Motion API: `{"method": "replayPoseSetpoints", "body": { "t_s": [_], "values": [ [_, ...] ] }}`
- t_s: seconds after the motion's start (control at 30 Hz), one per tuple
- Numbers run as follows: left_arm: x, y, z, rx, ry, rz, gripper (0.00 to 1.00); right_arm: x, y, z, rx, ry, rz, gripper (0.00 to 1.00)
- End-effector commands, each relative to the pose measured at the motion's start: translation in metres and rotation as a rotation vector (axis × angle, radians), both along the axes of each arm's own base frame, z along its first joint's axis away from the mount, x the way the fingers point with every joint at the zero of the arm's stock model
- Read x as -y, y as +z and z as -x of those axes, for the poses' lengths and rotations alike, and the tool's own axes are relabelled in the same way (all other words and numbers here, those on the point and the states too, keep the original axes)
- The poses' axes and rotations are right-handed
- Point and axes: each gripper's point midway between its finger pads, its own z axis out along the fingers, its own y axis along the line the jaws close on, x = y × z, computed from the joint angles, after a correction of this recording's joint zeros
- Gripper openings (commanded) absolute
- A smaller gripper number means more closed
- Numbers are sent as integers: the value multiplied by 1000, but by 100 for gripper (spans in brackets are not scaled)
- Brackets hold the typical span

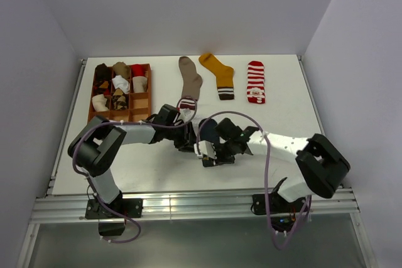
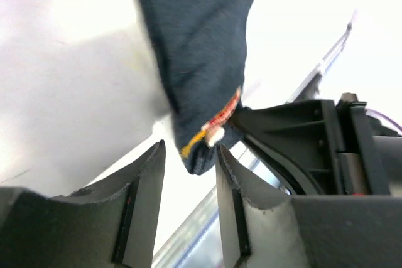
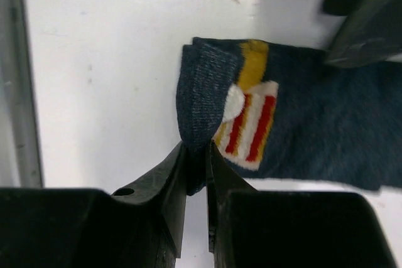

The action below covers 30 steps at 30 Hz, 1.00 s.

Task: Roll the socks
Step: Roll the sock at the center of the board.

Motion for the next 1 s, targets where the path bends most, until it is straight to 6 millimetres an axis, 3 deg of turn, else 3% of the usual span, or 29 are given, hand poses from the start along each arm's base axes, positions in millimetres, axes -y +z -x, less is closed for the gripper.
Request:
{"method": "replayPoseSetpoints", "body": {
  "t_s": [0.0, 0.03, 0.07, 0.13, 0.17, 0.2, 0.23, 0.27, 0.43, 0.67, 0.97],
  "values": [
    [-15, 1, -20, 135, 96, -75, 42, 12, -1, 33, -252, 49, 56, 13],
    [-13, 11, -26, 179, 113, -51, 41, 10, 1, 37, -309, 54, 45, 13],
    [-18, 6, -25, 189, 133, -66, 40, 5, 0, 32, -354, 51, 55, 14],
    [-24, 12, -32, 240, 184, -73, 35, 14, 6, 38, -472, 47, 86, 14],
    [-29, 9, -30, 258, 199, -74, 31, 5, 9, 33, -536, 50, 68, 14],
    [-33, 10, -35, 287, 234, -85, 22, 13, 15, 36, -605, 38, 78, 15],
    [-35, 17, -36, 316, 250, -76, 20, 13, 17, 34, -650, 33, 77, 15],
    [-40, 15, -33, 334, 260, -70, 19, 7, 18, 25, -696, 23, 60, 15],
    [-44, 33, -33, 518, 253, -66, 23, 13, 20, 4, -905, -84, 74, 16],
    [-9, 53, -13, 765, 67, -59, 44, 11, 12, -18, -1020, -213, 127, 17],
    [43, 53, -1, 930, -169, -70, 50, 13, 2, -25, -1075, -283, 189, 17]
  ]
}}
